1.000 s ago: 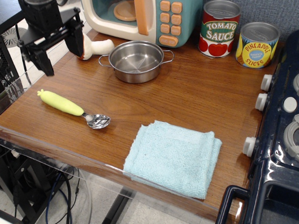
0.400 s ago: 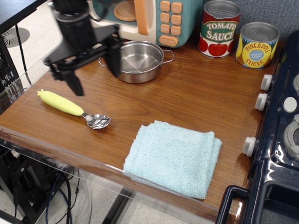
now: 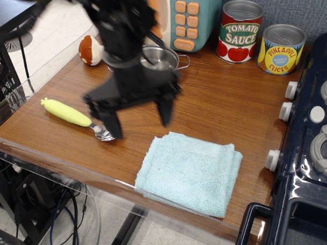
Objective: Place the blue cloth near the stove.
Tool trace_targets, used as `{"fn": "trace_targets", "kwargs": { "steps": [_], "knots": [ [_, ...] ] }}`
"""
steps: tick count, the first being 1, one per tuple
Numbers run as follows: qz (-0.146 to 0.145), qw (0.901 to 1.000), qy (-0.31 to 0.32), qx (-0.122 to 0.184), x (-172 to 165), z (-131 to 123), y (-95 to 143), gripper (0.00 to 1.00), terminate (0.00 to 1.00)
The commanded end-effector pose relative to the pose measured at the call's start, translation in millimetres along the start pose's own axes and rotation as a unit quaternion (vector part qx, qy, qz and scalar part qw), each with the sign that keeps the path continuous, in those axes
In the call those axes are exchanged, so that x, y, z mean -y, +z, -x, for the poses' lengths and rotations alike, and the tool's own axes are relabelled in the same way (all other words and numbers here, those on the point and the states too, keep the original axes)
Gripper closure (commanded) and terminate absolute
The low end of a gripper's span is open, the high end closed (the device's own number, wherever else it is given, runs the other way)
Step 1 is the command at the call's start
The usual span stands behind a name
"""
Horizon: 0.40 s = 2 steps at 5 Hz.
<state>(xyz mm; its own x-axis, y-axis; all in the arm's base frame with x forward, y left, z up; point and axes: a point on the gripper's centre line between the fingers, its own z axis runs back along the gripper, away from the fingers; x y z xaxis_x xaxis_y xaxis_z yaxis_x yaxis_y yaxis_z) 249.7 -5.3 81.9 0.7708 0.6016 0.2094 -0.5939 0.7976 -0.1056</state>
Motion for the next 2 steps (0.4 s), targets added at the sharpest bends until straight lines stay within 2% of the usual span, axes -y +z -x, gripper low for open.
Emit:
{"fn": "trace_targets", "kwargs": {
  "steps": [1, 2],
  "knots": [
    [0.001, 0.9878, -0.154, 0.021, 18, 31, -22, 0.0, 0.0],
    [-0.003, 0.9814, -0.191, 0.018, 24, 31, -32, 0.0, 0.0]
  ]
}}
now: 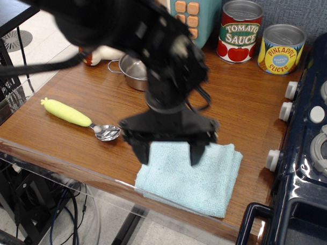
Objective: Place the blue cloth near the stove.
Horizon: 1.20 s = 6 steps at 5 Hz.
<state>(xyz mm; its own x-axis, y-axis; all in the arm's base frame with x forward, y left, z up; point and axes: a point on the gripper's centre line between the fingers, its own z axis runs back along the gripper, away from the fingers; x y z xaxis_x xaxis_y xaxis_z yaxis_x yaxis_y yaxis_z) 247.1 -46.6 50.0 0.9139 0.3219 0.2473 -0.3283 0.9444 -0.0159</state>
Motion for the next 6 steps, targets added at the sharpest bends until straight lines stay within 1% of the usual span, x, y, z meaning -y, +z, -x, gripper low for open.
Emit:
{"fn": "trace_targets", "kwargs": {
  "steps": [1, 2, 3, 4, 6],
  "knots": [
    [-0.005, 0.9985, -0.055, 0.002, -6, -3, -16, 0.0, 0.0],
    [-0.012, 0.9982, -0.058, -0.011, -6, -5, -29, 0.0, 0.0],
    [-0.022, 0.9984, -0.052, -0.01, -3, -13, -38, 0.0, 0.0],
    [-0.019, 0.9989, -0.04, -0.013, 0, -25, -42, 0.0, 0.0],
    [-0.02, 0.9997, -0.01, -0.006, 18, -69, -50, 0.0, 0.0]
  ]
}}
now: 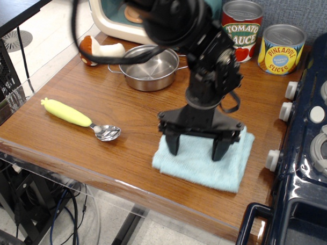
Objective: Place the blue cloth near the stove.
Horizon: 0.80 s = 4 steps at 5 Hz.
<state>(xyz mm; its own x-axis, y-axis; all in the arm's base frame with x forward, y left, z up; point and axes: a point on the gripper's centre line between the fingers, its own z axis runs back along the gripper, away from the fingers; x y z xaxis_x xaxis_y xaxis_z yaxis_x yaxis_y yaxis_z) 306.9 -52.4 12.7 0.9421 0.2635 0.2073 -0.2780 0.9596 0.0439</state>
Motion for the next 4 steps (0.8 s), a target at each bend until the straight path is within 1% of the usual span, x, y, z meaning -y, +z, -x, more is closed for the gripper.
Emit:
{"fn": "trace_targets", "kwargs": {
  "steps": [1, 2, 3, 4],
  "knots": [
    [0.015, 0.9989, 0.043, 0.008, -2, -52, 1, 0.0, 0.0],
    [0.018, 0.9985, 0.051, 0.012, 10, -81, 0, 0.0, 0.0],
    [0.013, 0.9983, 0.054, 0.014, 20, -101, -4, 0.0, 0.0],
    [0.006, 0.9987, 0.049, 0.016, 28, -110, -7, 0.0, 0.0]
  ]
}}
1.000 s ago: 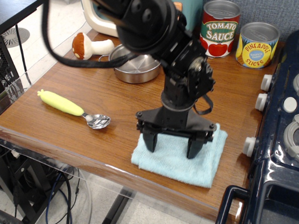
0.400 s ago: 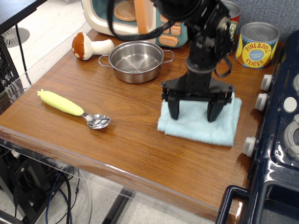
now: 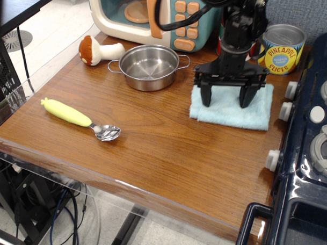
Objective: Place the blue cloth near the stove.
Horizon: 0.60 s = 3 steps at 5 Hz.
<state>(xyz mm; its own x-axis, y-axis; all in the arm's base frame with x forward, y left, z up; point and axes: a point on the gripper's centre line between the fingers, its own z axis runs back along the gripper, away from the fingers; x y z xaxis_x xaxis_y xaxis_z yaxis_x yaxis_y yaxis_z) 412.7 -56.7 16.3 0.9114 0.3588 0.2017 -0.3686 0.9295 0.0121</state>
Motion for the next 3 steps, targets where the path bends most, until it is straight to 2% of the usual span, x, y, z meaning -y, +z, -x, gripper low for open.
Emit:
{"fn": "trace_targets", "kwargs": {
  "steps": [1, 2, 3],
  "knots": [
    [-0.002, 0.9997, -0.002, 0.026, 0, -17, 9, 0.0, 0.0],
    [-0.018, 0.9988, -0.004, 0.046, 2, -23, 18, 0.0, 0.0],
    [-0.003, 0.9988, 0.0, 0.048, 0, -26, 32, 0.0, 0.0]
  ]
}}
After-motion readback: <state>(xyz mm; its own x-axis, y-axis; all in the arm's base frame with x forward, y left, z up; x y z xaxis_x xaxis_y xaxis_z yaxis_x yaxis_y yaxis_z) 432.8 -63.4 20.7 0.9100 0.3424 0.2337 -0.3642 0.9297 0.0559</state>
